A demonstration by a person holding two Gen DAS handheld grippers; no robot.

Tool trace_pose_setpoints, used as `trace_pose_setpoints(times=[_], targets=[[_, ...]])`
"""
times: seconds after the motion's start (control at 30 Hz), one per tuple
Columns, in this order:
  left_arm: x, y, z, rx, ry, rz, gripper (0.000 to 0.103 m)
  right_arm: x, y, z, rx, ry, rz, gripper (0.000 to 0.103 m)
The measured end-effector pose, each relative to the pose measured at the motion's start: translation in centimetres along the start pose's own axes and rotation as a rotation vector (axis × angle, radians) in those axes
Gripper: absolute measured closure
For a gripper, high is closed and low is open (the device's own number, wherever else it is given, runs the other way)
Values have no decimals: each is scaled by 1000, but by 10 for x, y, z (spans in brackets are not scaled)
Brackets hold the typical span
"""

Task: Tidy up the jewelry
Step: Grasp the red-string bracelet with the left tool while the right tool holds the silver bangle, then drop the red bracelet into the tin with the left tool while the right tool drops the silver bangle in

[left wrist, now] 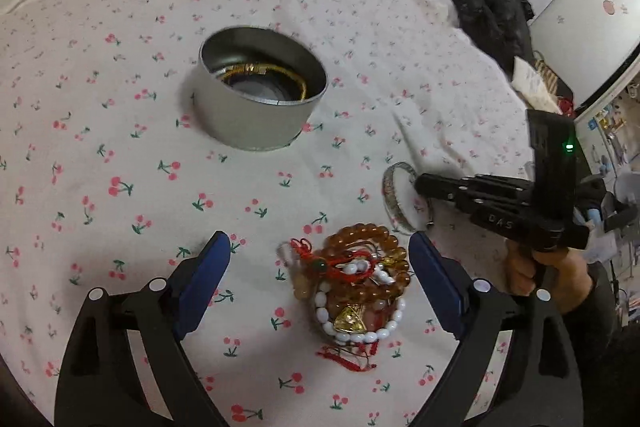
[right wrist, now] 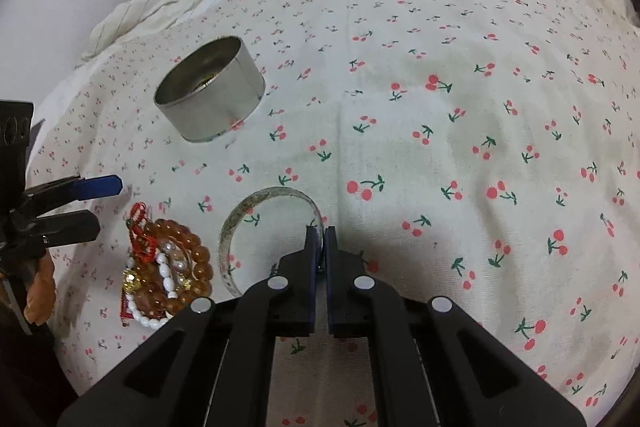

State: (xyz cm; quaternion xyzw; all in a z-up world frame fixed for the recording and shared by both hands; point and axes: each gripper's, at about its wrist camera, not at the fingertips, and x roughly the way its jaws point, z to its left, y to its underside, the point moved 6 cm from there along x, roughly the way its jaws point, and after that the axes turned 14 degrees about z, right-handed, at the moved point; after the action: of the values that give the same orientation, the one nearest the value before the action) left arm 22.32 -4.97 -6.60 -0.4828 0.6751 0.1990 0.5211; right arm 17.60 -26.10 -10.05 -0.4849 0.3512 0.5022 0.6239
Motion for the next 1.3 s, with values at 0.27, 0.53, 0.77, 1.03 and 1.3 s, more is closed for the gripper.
trace_pose_setpoints(times=[0.27, 0.53, 0.77, 1.03, 1.3], targets=[[1, -5, -3, -26, 55, -12, 96, -4, -2, 4, -7, -15, -32, 100], [-48, -24, -4, -31, 111, -159, 96, -31, -13, 8, 23, -160, -117, 100], [-53, -66, 4, -60, 83, -193, 96, -51, -38, 23, -13, -184, -164, 100], [-34, -111, 22, -100, 3, -192, 96, -57, -67, 32, -54, -158, -189, 100], [-12, -119, 36, -116, -145, -111, 48, -45, -99, 53, -118, -96, -183, 99]])
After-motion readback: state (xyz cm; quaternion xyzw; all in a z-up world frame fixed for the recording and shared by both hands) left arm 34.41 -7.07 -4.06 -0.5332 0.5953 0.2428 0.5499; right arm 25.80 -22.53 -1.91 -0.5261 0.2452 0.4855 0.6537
